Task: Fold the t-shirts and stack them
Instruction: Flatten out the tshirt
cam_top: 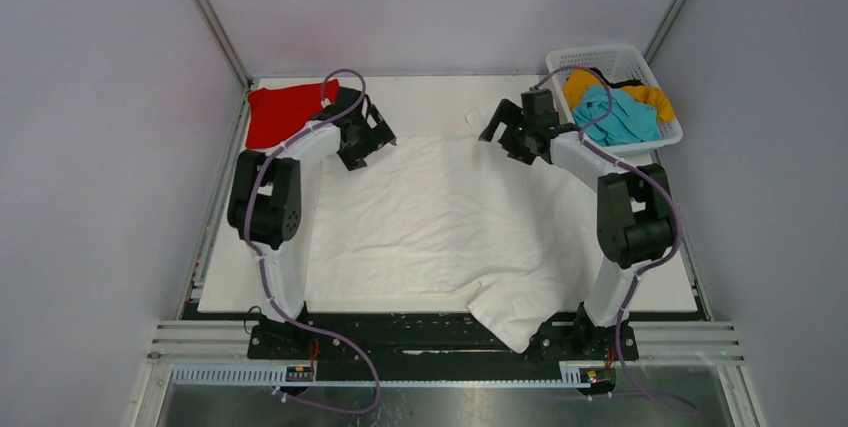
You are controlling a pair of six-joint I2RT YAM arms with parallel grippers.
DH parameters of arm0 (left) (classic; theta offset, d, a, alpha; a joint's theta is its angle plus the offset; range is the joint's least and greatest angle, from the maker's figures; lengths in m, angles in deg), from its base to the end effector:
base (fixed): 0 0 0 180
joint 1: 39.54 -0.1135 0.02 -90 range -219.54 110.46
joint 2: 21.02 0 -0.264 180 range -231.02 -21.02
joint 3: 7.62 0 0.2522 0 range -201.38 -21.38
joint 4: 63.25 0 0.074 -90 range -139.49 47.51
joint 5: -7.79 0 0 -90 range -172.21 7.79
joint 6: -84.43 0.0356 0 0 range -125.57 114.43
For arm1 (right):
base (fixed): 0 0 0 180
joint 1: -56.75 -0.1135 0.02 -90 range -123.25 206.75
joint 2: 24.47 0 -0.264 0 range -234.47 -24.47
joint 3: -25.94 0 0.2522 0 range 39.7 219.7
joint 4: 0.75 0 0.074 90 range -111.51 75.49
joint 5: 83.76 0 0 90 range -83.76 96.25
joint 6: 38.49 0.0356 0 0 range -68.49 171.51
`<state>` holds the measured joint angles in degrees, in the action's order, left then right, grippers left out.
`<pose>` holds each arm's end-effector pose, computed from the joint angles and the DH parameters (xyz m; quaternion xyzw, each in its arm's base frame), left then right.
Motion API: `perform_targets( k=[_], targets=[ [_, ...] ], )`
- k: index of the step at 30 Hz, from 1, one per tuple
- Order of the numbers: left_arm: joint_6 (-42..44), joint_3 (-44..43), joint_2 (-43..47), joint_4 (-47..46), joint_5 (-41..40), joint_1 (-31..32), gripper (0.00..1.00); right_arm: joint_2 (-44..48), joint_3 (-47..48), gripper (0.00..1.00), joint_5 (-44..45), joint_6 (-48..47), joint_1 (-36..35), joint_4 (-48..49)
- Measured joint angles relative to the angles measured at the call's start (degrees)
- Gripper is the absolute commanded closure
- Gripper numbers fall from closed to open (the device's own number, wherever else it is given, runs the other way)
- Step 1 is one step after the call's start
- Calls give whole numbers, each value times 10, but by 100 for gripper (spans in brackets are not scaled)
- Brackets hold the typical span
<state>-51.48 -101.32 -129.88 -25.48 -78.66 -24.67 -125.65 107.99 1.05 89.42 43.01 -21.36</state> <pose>0.4003 -0.1086 0.2100 -0.2441 0.9158 -0.1861 0.2592 0.3816 0.0966 0.2199 0.1705 0.8884 0.2217 0.3640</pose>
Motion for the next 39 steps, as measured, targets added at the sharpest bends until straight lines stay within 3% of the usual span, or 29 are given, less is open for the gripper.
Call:
perform_targets(
  k=[4, 8, 16, 23, 30, 39],
  targets=[
    [-25, -69, -105, 16, -18, -8, 1, -83, 82, 0, -13, 6, -37, 20],
    [-48, -152, -153, 2, -24, -7, 1, -130, 97, 1, -18, 21, -51, 28],
    [-82, -261, -238, -13, -5, -2, 1, -161, 106, 1, -18, 61, -17, 13],
    [-107, -414, -342, -24, 30, 3, 1, -189, 143, 1, -18, 84, 23, -6],
    [-127, -453, -376, -59, 40, 7, 1, -219, 195, 1, -20, 81, 35, -30],
    [-114, -440, -357, -48, 45, 6, 1, -197, 211, 0, -17, -3, 33, -91]
  ],
)
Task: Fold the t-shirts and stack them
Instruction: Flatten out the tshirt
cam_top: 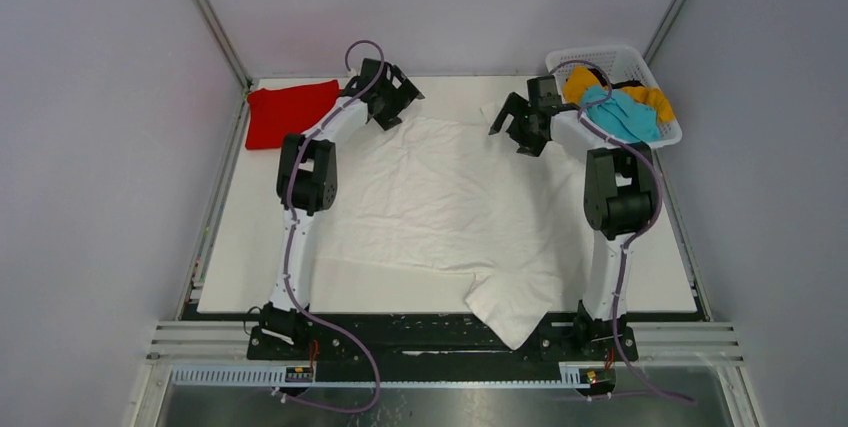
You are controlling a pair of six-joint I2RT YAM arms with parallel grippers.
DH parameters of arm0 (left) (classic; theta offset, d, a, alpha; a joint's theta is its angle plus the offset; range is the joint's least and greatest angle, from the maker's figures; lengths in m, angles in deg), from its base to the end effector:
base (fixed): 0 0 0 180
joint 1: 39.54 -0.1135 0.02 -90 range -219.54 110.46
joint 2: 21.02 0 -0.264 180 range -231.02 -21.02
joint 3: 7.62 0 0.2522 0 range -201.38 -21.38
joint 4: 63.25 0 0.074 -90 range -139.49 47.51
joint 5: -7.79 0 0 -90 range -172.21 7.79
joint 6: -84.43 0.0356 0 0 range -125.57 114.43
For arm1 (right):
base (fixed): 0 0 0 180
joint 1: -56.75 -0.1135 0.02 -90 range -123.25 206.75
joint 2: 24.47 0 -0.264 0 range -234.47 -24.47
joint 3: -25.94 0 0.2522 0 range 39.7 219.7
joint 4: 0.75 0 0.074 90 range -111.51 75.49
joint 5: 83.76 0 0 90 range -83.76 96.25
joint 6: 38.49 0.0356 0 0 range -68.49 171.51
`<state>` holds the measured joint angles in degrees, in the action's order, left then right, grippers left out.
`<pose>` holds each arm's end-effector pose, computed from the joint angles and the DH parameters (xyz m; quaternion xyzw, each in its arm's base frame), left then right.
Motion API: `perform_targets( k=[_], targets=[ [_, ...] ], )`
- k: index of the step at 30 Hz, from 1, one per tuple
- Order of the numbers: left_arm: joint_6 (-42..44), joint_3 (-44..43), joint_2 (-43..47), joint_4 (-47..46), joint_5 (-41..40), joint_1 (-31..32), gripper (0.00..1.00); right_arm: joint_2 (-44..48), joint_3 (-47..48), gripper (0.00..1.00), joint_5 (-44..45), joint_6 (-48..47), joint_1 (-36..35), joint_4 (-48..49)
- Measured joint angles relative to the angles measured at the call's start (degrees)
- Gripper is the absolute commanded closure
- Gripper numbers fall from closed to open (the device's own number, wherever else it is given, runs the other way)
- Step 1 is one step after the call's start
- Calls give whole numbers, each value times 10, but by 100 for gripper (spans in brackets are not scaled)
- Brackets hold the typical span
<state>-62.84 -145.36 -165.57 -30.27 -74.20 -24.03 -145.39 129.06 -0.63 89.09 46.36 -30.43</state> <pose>0.5474 -0.1570 0.1668 -0.2943 0.8546 -0.3020 0.3032 0.4612 0.0889 0.1823 0.1975 0.9093 0.1981 0.3080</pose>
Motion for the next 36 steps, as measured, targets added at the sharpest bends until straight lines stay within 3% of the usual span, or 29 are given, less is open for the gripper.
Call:
perform_targets(
  k=[4, 10, 14, 20, 30, 36],
  targets=[
    [35, 114, 111, 12, 6, 0, 1, 116, -75, 1, 19, -43, -14, -11],
    [101, 471, 483, -21, -21, 0, 1, 366, -311, 1, 59, -53, -48, -5],
    [123, 626, 648, -42, -30, 1, 1, 389, -412, 0, 79, -57, -38, -19],
    [124, 767, 663, -35, -29, 1, 1, 306, -399, 0, 67, -69, -25, -33],
    [121, 785, 674, -4, -54, 1, 1, 197, -272, 1, 72, -71, -10, -78],
    [111, 815, 758, 41, -112, 0, 1, 192, -262, 1, 72, -78, -7, -97]
  ],
)
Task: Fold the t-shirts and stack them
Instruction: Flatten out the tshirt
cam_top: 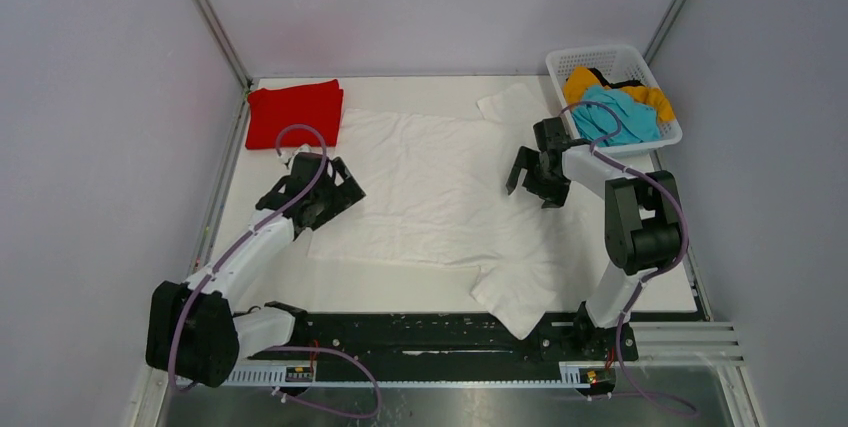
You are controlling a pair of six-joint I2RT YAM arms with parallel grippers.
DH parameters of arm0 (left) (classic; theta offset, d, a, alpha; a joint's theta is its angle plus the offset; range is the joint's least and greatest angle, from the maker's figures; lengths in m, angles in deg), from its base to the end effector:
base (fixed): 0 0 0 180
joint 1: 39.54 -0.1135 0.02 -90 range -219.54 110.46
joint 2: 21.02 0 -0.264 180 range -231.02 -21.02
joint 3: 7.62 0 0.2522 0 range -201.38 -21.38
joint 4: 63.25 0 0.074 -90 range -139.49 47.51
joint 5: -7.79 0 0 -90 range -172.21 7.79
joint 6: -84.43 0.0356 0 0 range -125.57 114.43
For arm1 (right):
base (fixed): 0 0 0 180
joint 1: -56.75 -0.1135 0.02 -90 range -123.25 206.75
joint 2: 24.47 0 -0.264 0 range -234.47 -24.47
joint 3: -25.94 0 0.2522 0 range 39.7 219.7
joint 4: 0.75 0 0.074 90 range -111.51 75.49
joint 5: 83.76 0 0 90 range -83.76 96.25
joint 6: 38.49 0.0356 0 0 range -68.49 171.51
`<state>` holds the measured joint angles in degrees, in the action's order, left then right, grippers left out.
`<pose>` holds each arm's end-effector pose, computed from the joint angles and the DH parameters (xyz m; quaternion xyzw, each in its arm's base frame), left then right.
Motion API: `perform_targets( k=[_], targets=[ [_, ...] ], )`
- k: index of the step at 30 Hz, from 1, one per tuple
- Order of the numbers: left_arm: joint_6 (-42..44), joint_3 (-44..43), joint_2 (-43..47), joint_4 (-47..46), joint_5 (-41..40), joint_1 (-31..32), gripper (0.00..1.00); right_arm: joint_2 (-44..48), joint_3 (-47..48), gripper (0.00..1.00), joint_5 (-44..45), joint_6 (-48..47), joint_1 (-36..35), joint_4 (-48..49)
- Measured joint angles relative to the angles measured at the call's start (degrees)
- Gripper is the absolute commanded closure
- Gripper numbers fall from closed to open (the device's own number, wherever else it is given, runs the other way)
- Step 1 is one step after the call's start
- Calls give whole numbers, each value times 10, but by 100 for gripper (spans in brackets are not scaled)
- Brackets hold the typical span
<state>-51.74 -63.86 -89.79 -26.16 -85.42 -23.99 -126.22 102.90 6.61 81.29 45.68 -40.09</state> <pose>0.2333 -0.0628 0.2214 -0.2570 0.9023 -0.1544 0.3096 0.3441 0.0671 0.1676 0.1591 0.9615 0.0752 0.2109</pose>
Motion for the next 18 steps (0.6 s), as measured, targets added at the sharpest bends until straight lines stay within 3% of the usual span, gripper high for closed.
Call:
perform_targets(
  k=[5, 10, 18],
  targets=[
    [-7, 9, 57, 69, -56, -6, 1, 16, -8, 0, 11, -17, 0, 0],
    [-28, 76, 113, 127, -103, -16, 3, 155, -93, 1, 39, -23, 0, 19],
    [-76, 153, 151, 156, -153, -24, 32, 368, -198, 0, 78, -9, 0, 41]
  ],
)
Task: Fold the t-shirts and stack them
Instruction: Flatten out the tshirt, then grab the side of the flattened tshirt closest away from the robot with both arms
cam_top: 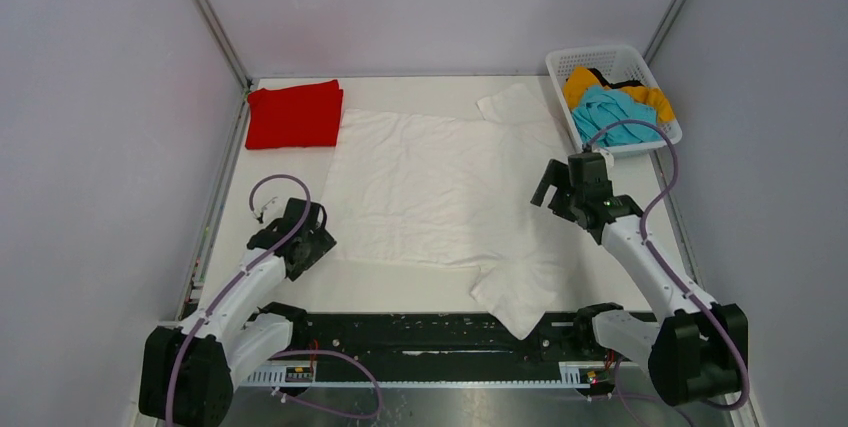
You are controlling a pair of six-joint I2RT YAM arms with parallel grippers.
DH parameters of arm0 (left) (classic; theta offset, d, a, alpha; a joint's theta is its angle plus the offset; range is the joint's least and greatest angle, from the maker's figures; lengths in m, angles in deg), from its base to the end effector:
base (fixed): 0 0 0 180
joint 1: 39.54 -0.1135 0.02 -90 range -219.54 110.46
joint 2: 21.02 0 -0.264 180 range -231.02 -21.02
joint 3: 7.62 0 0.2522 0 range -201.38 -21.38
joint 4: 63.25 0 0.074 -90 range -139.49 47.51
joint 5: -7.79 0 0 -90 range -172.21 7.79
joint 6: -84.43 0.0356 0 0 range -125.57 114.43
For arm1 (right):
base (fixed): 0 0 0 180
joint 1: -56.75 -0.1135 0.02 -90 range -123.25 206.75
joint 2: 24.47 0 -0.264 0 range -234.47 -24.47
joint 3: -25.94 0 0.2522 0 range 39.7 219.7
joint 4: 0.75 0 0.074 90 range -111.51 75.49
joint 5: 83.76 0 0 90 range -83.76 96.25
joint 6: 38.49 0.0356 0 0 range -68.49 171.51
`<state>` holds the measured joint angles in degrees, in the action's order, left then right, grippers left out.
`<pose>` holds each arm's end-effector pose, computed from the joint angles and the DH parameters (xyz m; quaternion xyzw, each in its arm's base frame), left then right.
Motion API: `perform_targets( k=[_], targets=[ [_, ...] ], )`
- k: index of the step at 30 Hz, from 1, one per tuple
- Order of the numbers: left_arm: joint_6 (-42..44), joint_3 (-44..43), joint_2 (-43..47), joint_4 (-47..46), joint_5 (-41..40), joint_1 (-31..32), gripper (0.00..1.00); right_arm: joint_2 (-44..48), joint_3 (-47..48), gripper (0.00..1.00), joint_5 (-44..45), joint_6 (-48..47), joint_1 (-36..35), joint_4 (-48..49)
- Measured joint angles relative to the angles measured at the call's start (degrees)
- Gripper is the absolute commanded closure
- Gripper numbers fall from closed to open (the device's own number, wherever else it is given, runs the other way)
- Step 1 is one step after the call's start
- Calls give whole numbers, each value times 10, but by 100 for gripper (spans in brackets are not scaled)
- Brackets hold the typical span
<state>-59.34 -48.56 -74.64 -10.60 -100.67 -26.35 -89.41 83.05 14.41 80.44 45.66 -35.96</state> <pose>0.1529 -0.0243 0.1728 -0.3665 0.8926 0.0144 0.2623 0.2344 0.0408 0.2437 0.1699 0.8994 0.0746 0.3958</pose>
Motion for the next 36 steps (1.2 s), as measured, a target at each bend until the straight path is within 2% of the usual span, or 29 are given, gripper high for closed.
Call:
perform_targets(
  k=[5, 16, 18, 20, 21, 31, 36],
  targets=[
    [-22, 10, -23, -19, -14, -8, 41, 51, -53, 0, 0, 9, 0, -8],
    [-38, -3, -92, -61, -19, -11, 63, 104, -66, 1, 17, 11, 0, -22],
    [-37, -13, -112, -71, -19, -12, 72, 104, -66, 1, 18, 11, 0, -23],
    [-37, -18, -125, -78, -19, -12, 97, 104, -66, 1, 18, 11, 0, -23],
    [-38, -21, -130, -82, -18, -12, 100, 104, -66, 0, 19, 11, 0, -23],
    [-36, -8, -108, -88, -9, -12, 100, 106, -66, 1, 23, 9, -6, -47],
    [-37, 6, -62, -71, -7, -12, 100, 115, -66, 5, 24, 15, -100, -90]
  ],
)
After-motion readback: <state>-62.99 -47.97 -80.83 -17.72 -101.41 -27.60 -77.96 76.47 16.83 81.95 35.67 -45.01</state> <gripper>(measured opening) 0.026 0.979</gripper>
